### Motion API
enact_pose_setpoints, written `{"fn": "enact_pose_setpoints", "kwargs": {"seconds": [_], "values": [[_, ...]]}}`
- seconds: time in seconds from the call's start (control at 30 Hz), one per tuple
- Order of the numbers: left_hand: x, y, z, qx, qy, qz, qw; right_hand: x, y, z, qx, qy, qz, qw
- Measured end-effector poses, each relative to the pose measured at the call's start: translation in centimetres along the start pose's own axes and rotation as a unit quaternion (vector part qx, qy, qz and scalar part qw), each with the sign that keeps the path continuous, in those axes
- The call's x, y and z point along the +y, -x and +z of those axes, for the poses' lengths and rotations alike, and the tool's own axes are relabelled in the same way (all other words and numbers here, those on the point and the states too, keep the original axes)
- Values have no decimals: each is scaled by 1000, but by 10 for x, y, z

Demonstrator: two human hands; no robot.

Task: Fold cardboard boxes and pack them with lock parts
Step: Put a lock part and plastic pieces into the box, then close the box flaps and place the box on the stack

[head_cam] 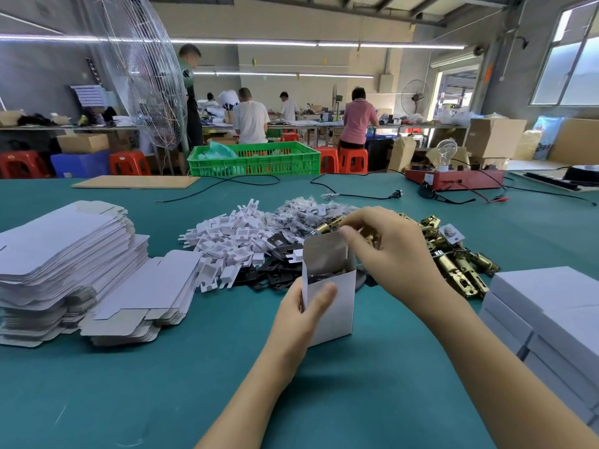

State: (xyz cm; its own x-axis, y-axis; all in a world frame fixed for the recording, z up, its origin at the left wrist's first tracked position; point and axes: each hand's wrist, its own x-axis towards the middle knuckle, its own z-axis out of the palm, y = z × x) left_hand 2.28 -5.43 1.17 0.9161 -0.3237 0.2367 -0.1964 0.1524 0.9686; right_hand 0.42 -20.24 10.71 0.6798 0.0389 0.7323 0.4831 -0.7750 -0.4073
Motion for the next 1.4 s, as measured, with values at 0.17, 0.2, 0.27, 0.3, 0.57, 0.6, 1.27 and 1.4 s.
{"fn": "enact_pose_setpoints", "kwargs": {"seconds": [0.17, 0.2, 0.27, 0.3, 0.57, 0.6, 1.27, 1.4], "values": [[2, 2, 1, -5, 60, -82, 995, 13, 19, 24, -18, -242, 316, 917], [2, 1, 0, -3, 64, -90, 994, 14, 28, 30, -40, -300, 379, 875], [2, -1, 1, -1, 73, -89, 993, 14, 45, 42, -54, -368, 450, 812], [2, -1, 1, -1, 75, -86, 993, 15, 52, 47, -52, -372, 462, 803], [7, -2, 0, -8, 152, -104, 983, 2, 71, 56, 15, -351, 436, 828], [8, -3, -1, -4, 159, -105, 982, 2, 73, 55, 20, -355, 428, 831], [11, -9, 2, 61, 133, 0, 989, 15, 59, 40, -112, -441, 417, 787], [17, -10, 0, 45, 139, 2, 989, 11, 56, 41, -44, -432, 356, 827]]}}
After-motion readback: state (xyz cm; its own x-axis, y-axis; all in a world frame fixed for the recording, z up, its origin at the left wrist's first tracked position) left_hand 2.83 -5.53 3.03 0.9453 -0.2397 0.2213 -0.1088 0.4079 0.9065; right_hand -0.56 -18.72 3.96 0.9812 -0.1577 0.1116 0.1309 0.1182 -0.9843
